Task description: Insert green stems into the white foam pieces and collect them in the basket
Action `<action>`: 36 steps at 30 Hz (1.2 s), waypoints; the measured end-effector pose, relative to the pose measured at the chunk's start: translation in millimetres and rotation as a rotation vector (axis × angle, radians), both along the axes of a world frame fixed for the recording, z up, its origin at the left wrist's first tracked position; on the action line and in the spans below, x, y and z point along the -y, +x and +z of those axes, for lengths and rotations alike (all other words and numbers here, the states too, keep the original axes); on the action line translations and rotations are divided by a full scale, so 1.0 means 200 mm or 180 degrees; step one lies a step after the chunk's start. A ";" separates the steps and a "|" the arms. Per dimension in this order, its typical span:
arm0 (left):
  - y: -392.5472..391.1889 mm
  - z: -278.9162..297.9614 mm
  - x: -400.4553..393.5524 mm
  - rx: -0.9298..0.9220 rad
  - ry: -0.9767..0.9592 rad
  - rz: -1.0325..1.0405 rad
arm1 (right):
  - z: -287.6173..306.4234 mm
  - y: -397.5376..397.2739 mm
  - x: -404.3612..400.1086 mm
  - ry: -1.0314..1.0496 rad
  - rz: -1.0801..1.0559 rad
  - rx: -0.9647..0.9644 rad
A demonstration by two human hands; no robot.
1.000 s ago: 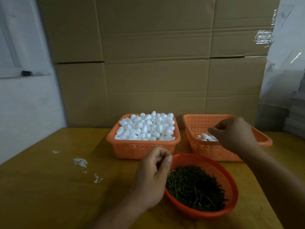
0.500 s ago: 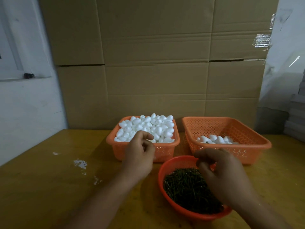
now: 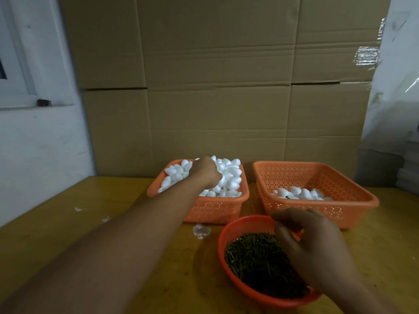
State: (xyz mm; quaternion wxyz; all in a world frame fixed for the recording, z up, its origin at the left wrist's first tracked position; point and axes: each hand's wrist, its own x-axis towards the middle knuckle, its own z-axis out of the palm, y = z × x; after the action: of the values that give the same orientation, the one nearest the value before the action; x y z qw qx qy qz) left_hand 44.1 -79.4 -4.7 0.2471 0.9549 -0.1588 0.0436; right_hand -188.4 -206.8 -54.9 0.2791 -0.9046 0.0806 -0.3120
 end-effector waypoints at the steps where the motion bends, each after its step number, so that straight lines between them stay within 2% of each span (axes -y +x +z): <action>1: 0.02 0.00 0.02 -0.0012 0.0170 -0.0006 | 0.00 0.00 0.00 -0.0013 -0.0005 0.0012; 7: 0.08 -0.01 0.13 0.0345 0.1695 -0.0032 | -0.02 0.01 0.04 -0.0051 -0.0102 -0.0038; 16: 0.11 -0.04 0.13 0.0258 0.1743 -0.0056 | -0.03 0.02 0.03 -0.0117 -0.0043 -0.0182; 18: 0.10 -0.03 0.10 0.0239 0.1516 -0.0013 | -0.03 0.01 0.02 -0.0134 -0.0057 -0.0165; 22: 0.03 0.00 0.03 -0.0030 -0.0117 0.0016 | -0.03 0.01 0.02 -0.0158 -0.0043 -0.0187; 26: -0.08 0.00 -0.05 0.0246 -0.0967 -0.0188 | -0.02 0.01 0.00 -0.0161 0.0004 -0.0230; 30: -0.19 -0.06 -0.11 0.0447 -0.1504 -0.0546 | -0.02 0.00 -0.01 -0.0192 0.0013 -0.0229; 36: -0.36 -0.15 -0.17 0.0662 -0.1835 -0.1164 | -0.02 0.00 -0.02 -0.0314 0.0016 -0.0331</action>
State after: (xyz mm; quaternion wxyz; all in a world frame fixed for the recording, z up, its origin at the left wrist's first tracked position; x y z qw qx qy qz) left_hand -28.8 -46.1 -35.1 0.4926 0.7922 -0.3325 0.1387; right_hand -188.6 -202.9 -58.7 0.2303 -0.9324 0.0773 -0.2676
